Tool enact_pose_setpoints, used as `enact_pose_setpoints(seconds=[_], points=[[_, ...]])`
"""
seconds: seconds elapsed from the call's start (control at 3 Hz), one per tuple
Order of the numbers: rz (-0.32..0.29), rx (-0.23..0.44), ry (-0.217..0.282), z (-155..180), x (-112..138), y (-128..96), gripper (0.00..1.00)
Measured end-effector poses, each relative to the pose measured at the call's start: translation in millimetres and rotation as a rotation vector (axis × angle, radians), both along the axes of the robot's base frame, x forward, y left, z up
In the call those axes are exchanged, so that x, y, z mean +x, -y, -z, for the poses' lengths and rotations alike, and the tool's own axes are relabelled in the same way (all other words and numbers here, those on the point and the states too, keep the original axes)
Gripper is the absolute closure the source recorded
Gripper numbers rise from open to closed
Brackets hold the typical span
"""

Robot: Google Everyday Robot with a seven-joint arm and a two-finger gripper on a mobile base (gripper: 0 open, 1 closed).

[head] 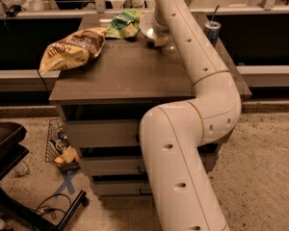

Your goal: Move white bowl near green rice chip bag

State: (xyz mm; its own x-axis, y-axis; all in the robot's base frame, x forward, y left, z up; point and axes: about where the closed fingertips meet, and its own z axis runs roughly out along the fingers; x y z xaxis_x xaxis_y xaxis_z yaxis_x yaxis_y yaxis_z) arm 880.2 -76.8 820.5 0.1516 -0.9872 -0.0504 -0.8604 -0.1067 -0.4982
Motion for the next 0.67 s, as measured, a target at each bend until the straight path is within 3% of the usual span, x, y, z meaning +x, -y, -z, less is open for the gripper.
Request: enact_pose_setpoints(seconds=[0.33,0.67], points=[[-0.002,0.000,-0.001,4,2,-2,0.12],[-0.002,0.000,-0.001,-7,0,-2,0.00]])
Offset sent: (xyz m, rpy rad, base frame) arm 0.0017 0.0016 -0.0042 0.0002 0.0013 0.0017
